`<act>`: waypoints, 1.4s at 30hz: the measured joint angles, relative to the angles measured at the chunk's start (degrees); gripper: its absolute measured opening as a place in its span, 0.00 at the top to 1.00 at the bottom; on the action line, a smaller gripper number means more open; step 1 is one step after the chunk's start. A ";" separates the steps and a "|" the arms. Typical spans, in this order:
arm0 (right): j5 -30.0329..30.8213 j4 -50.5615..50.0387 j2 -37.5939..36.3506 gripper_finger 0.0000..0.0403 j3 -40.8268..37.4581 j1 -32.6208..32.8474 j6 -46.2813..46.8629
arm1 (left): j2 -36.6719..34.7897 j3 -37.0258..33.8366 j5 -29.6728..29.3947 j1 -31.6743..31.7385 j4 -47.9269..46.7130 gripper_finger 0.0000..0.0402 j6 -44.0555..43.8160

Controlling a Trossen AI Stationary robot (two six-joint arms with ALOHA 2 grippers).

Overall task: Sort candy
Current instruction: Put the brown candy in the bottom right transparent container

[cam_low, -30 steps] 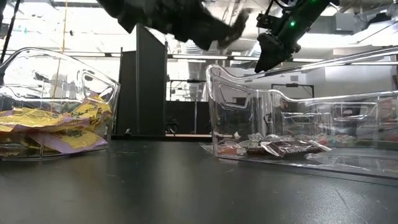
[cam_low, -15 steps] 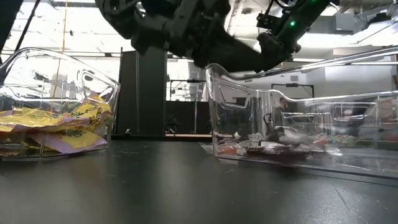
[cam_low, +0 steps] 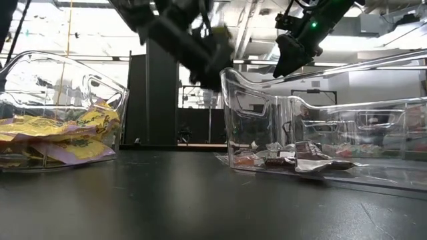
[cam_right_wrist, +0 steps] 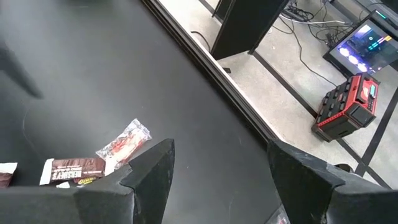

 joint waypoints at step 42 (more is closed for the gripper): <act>0.00 0.55 0.02 0.32 0.00 -0.13 -0.45 | 18.73 0.02 6.52 4.74 9.94 0.96 -3.54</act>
